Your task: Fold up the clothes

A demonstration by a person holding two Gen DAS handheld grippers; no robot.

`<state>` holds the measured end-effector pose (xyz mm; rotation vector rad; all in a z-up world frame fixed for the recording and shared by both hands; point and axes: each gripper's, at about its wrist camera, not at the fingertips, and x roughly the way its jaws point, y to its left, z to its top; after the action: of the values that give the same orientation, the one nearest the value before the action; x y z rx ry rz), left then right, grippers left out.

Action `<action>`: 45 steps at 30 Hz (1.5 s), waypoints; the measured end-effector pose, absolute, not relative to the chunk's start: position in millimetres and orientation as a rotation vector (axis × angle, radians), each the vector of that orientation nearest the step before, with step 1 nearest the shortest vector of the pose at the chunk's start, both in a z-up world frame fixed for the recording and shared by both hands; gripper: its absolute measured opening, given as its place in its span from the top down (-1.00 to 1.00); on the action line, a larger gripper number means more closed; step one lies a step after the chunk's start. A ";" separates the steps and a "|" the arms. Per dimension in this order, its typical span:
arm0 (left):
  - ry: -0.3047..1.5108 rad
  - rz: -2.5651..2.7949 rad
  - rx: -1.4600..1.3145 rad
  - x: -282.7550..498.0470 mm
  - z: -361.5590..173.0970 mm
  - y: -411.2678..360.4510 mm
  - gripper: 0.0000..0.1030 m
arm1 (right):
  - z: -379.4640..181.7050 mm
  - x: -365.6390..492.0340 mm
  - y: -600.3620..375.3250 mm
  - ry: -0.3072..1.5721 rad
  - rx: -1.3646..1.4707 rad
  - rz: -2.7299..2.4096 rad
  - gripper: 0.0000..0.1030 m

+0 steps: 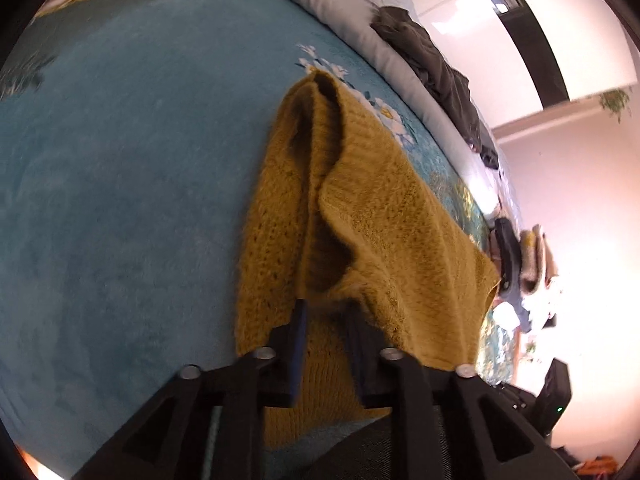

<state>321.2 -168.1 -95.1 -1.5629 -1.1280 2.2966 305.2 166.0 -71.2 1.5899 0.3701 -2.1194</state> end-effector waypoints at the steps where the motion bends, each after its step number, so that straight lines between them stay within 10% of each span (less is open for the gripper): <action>1: -1.170 2.289 -1.552 325.0 -94.4 -170.9 0.10 | -69.6 305.9 168.1 0.362 1.591 -2.115 0.53; 6: -1.332 2.226 -1.506 338.8 -96.3 -178.7 -0.20 | -56.6 314.4 205.1 0.200 1.609 -2.153 0.18; 18: -1.323 2.125 -1.692 312.4 -118.3 -168.2 -0.21 | -98.0 300.8 289.1 -0.852 1.696 -2.124 0.17; 27: -1.283 2.137 -1.739 289.7 -118.5 -160.3 -0.16 | -109.6 294.0 304.2 -1.117 1.680 -2.068 0.16; 36: -1.242 2.192 -1.786 288.2 -115.0 -158.6 0.69 | -116.8 288.0 309.3 -1.271 1.665 -2.045 0.17; 40: -1.161 2.199 -1.767 288.8 -104.7 -151.8 0.76 | -115.9 282.9 308.9 -1.279 1.678 -2.056 0.67; 45: -0.985 2.189 -1.690 301.5 -85.3 -146.5 0.76 | -90.0 271.2 308.6 -1.189 1.598 -2.099 0.72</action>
<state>301.5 -146.5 -85.3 -1.6904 -0.9849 2.1890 271.2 308.6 -90.0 1.5977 -1.1885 -2.0992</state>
